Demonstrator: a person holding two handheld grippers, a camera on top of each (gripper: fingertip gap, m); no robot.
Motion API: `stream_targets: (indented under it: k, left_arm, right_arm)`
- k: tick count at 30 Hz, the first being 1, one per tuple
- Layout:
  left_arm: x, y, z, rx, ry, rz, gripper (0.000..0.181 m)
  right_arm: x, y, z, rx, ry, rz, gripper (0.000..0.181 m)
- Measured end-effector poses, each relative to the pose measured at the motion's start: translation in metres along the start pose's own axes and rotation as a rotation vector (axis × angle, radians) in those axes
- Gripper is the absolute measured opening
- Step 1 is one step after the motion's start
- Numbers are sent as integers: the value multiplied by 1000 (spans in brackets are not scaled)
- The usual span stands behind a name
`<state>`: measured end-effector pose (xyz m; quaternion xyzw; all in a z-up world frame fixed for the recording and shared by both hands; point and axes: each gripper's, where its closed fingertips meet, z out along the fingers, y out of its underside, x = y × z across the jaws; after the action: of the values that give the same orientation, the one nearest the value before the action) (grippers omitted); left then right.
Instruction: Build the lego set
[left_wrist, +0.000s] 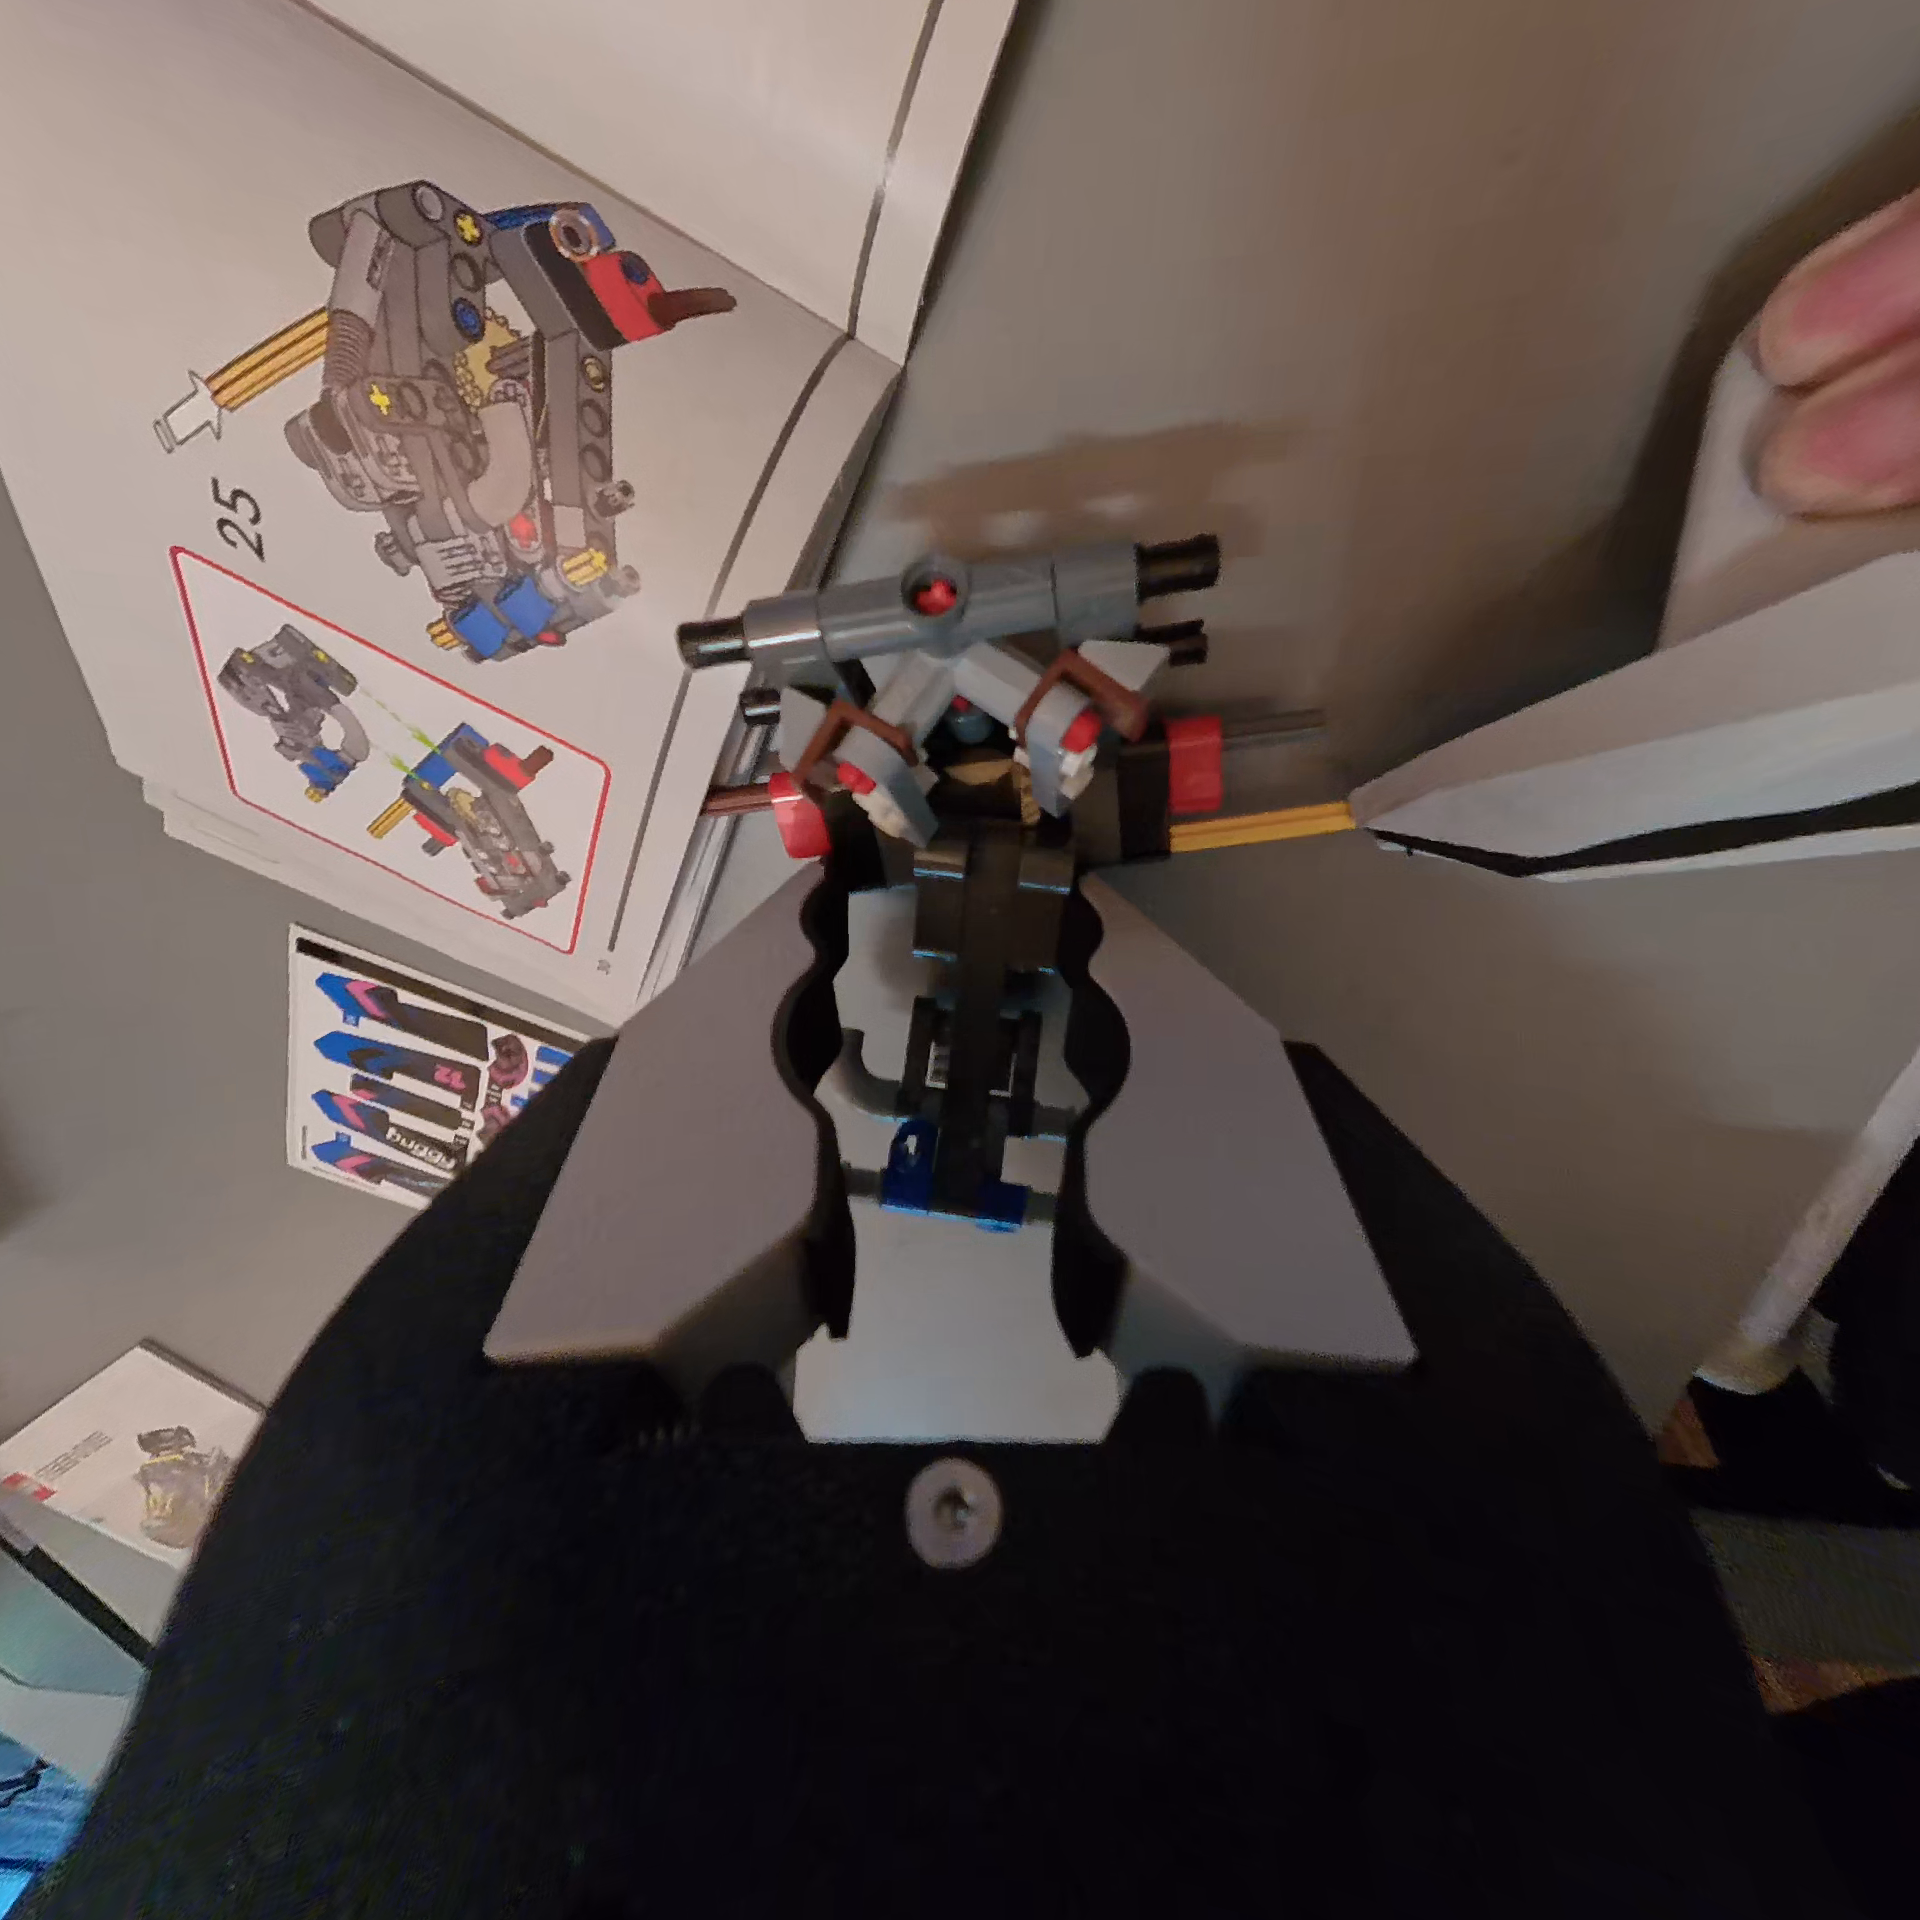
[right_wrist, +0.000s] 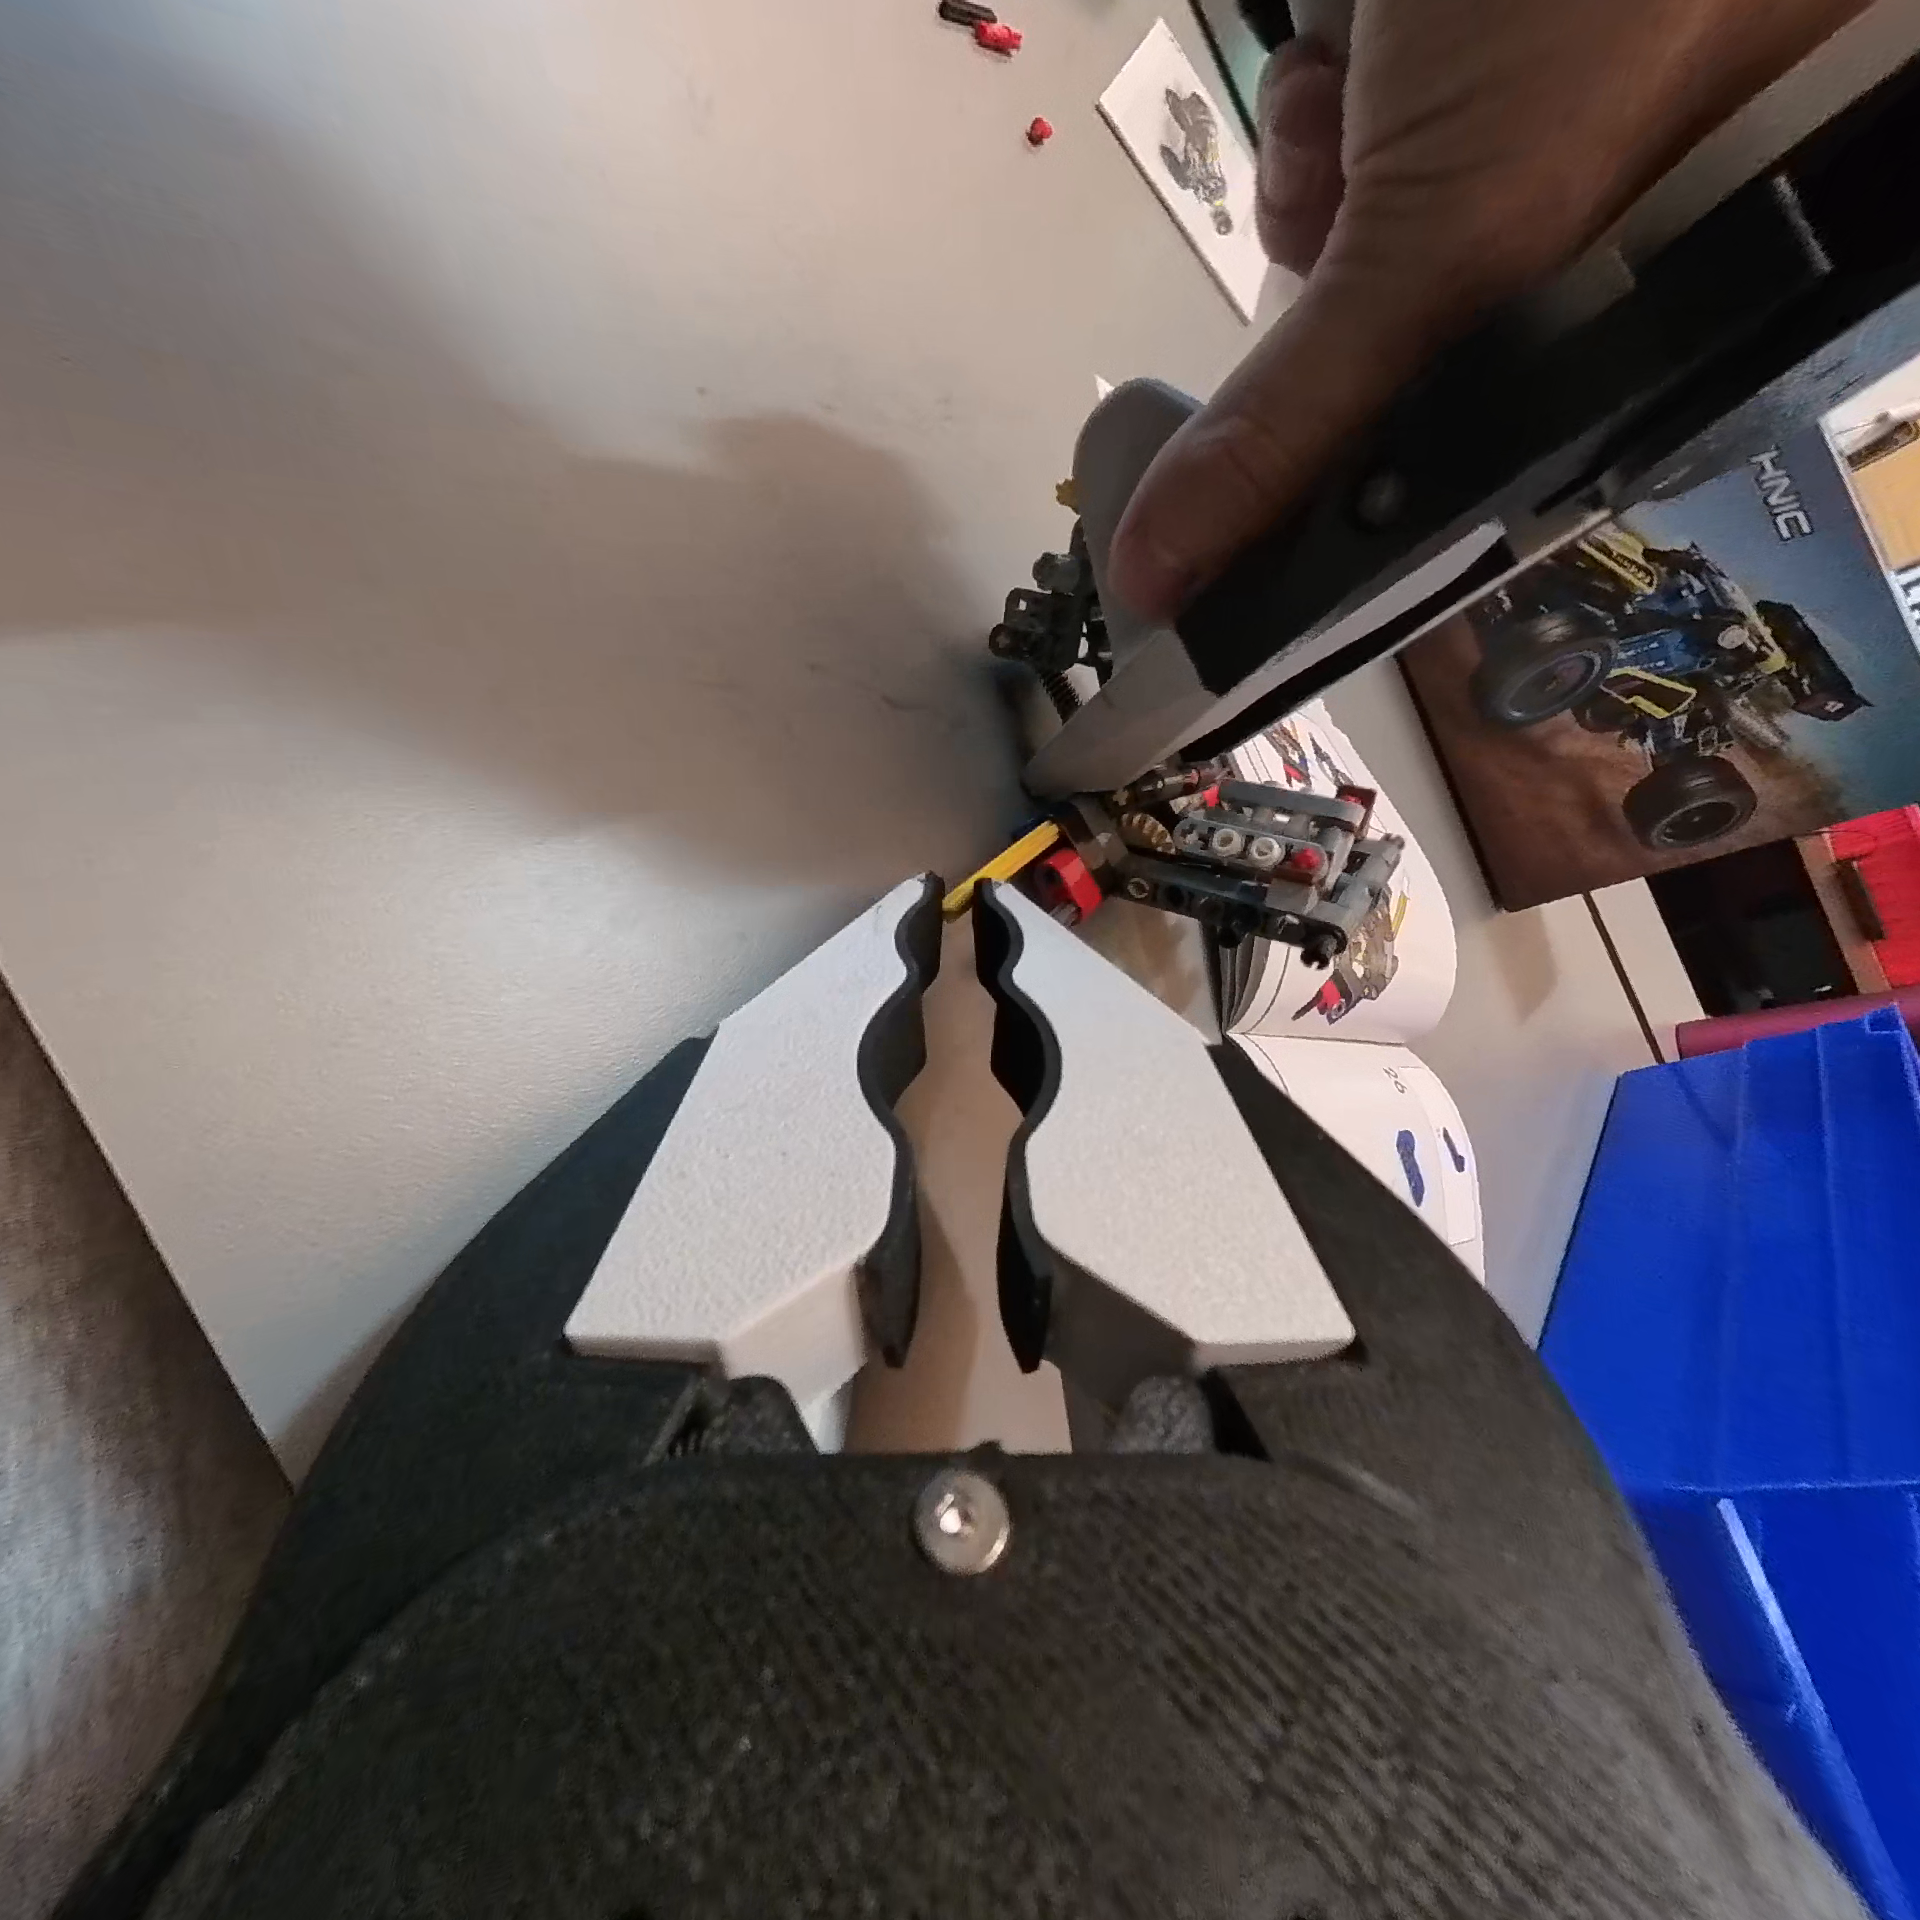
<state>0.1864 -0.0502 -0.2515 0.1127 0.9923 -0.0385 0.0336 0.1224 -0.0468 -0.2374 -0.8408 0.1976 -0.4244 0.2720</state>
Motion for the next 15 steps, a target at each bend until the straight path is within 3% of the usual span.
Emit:
stream_targets:
  k: [15]
  left_arm:
    - [-1,2,-1,47,-27,-146,38]
  right_arm:
    - [4,4,2,-61,61,30,4]
